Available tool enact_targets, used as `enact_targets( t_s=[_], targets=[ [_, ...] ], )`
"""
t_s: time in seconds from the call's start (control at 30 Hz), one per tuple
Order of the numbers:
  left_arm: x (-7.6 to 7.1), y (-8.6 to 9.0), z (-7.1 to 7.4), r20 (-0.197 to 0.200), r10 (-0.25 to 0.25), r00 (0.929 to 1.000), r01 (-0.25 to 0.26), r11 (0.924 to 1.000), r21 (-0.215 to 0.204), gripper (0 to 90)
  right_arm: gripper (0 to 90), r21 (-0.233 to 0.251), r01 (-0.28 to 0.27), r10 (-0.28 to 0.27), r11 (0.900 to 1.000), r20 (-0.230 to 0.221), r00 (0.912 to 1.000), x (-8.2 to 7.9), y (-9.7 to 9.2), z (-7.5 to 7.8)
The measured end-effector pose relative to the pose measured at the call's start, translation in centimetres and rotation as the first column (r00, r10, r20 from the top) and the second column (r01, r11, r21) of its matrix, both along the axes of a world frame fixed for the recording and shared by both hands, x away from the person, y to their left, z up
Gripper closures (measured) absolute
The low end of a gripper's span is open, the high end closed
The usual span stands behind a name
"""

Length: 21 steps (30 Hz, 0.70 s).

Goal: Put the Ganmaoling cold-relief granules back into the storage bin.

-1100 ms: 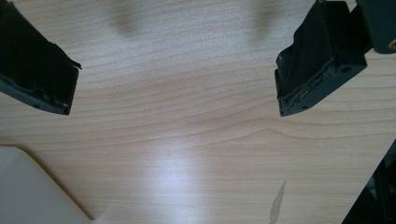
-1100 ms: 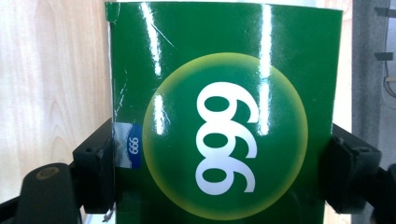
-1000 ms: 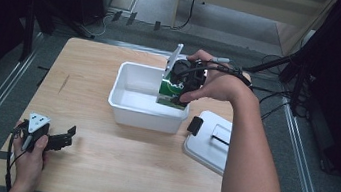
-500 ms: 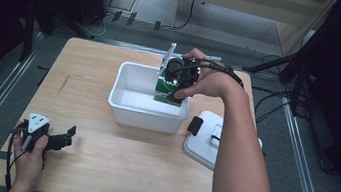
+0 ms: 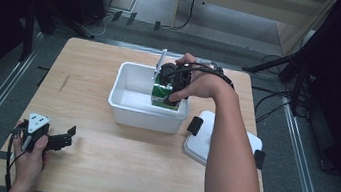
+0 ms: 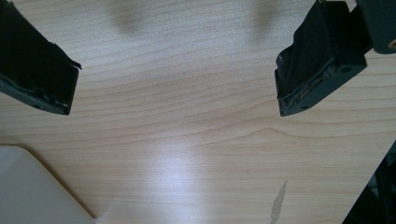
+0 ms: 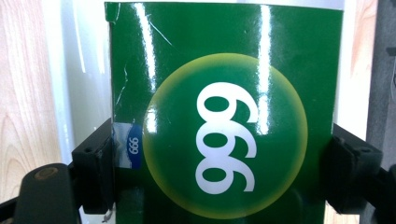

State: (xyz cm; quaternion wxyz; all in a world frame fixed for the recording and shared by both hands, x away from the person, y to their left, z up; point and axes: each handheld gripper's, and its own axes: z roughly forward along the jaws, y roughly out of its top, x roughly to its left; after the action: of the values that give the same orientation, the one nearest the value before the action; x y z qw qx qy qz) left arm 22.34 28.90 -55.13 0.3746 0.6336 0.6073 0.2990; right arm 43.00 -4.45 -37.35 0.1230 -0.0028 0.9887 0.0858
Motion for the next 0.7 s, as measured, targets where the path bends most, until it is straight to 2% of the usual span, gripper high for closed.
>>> enact_targets(
  t_s=[0.03, 0.13, 0.33, 0.4, 0.7],
  targets=[
    [0.0, 0.0, 0.0, 0.0, 0.0, 1.0, 0.0, 1.0, -0.001, 0.2, 15.9, -0.003, -0.014, 0.014, 0.9999, 0.005, 0.9999, 0.2, 0.1, -0.2],
    [0.0, 0.0, 0.0, 0.0, 0.0, 1.0, 0.0, 1.0, -0.001, 0.2, 15.9, -0.008, 0.021, -0.022, 0.9997, -0.009, 0.9997, 0.4, 0.1, -0.8],
    [0.0, 0.0, 0.0, 0.0, -0.003, 1.0, 0.003, 1.0, -0.003, 0.2, 15.8, -0.012, 0.015, -0.015, 0.9998, -0.017, 0.9997, 0.8, -0.1, -2.1],
    [0.0, 0.0, 0.0, -0.001, -0.006, 1.0, 0.006, 1.0, -0.006, 0.2, 15.8, -0.011, 0.041, -0.041, 0.9991, -0.021, 0.9989, 0.7, -0.2, -2.3],
    [0.1, 0.1, 0.0, -0.002, -0.01, 0.9999, 0.01, 0.9999, -0.008, 0.2, 15.9, -0.012, 0.029, -0.029, 0.9995, -0.013, 0.9995, 1.1, -0.2, -3.6]
  ],
)
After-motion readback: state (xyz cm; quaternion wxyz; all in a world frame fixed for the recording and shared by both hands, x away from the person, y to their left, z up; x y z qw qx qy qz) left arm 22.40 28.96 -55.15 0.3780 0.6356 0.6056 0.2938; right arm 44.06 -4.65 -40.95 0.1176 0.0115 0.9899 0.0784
